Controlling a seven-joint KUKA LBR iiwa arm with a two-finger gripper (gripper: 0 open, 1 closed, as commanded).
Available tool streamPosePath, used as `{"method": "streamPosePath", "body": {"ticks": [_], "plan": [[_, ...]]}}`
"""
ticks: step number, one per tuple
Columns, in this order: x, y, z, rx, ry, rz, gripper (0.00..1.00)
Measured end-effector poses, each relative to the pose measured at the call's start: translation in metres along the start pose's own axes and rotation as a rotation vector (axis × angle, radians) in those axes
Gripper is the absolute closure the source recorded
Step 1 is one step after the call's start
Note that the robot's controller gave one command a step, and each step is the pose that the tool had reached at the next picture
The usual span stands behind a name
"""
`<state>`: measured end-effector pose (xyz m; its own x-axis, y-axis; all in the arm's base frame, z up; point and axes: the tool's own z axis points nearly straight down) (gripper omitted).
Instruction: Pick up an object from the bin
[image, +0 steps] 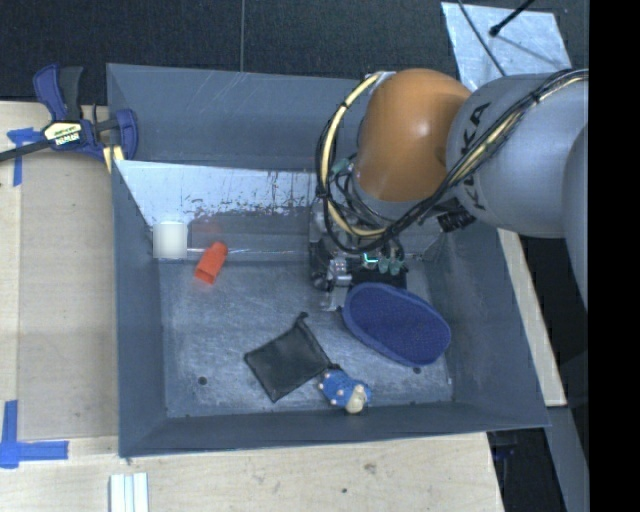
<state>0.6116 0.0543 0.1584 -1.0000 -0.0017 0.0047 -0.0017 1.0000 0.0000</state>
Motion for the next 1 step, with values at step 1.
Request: {"method": "streamPosePath", "body": {"ticks": [1], "plan": [[0.0555, 0.0292, 0.0916, 0.000, 0.000, -0.209, 0.00]]}}
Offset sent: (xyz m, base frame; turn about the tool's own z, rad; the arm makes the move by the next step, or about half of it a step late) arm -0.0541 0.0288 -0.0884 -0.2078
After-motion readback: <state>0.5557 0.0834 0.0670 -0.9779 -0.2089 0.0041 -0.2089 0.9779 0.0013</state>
